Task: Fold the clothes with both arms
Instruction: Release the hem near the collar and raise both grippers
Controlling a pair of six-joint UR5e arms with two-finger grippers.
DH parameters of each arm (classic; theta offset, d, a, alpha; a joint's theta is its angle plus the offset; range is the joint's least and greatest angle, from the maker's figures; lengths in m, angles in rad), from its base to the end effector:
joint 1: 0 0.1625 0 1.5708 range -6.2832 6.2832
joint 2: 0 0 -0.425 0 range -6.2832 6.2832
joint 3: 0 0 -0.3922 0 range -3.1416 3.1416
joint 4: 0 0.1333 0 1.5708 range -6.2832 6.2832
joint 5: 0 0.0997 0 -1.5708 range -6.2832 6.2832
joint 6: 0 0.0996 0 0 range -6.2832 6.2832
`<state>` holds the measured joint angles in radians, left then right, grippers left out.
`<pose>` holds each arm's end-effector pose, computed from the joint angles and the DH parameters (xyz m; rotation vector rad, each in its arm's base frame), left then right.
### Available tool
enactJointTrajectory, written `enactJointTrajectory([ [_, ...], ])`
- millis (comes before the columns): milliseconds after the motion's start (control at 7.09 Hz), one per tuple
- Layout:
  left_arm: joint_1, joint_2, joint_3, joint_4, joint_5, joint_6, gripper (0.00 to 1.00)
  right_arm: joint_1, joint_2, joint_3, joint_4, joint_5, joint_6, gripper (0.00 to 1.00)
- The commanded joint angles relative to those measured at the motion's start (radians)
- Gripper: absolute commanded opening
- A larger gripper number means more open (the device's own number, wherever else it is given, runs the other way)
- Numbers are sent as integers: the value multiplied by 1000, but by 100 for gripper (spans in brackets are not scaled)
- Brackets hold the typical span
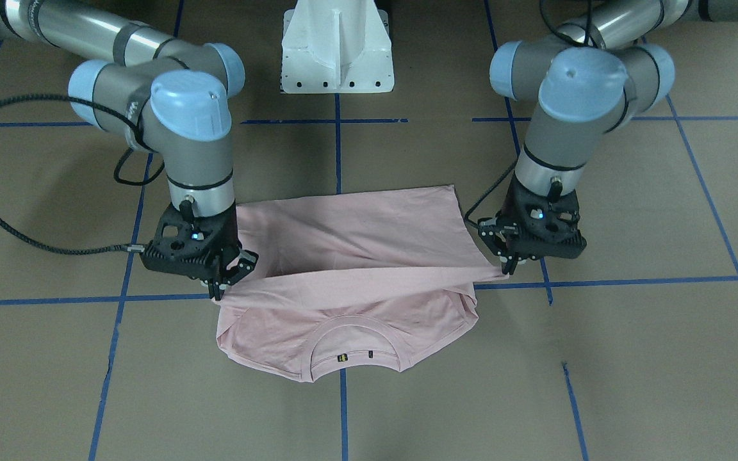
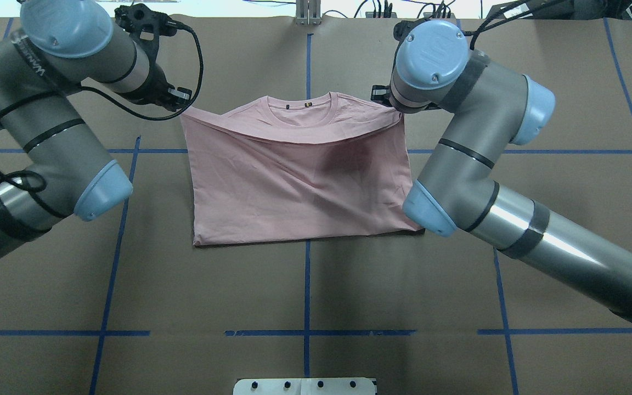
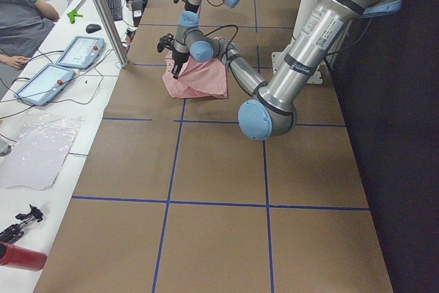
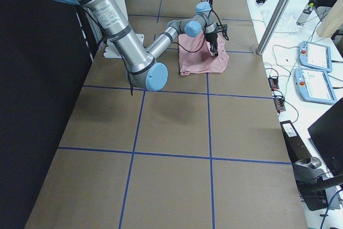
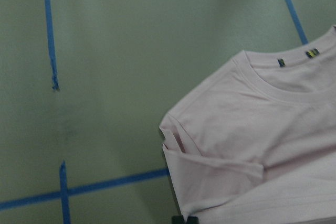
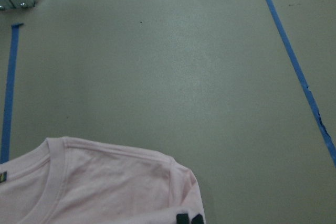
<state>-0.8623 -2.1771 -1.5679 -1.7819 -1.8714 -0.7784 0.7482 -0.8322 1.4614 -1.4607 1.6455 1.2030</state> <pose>0.3784 -0.6012 0.2820 0.4027 0.7555 0.0568 -0.4595 -0.5983 0.2522 0.3324 -0.6679 0.3351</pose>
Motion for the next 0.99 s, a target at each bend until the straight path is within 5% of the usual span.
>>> enactJointTrajectory([
  [0, -7, -59, 252, -175, 46, 11, 0, 23, 70, -232, 144, 2, -8, 0],
  [423, -3, -70, 318, -217, 61, 16, 0, 20, 79, -289, 152, 2, -20, 0],
  [564, -1, -69, 313, -220, 61, 14, 19, 14, 79, -289, 152, -4, -25, 78],
  [705, 2, -55, 312, -276, 61, 5, 99, 2, 79, -288, 152, -16, -25, 100],
  [846, 2, -28, 281, -331, 60, 2, 100, 2, 81, -274, 152, -10, -42, 100],
])
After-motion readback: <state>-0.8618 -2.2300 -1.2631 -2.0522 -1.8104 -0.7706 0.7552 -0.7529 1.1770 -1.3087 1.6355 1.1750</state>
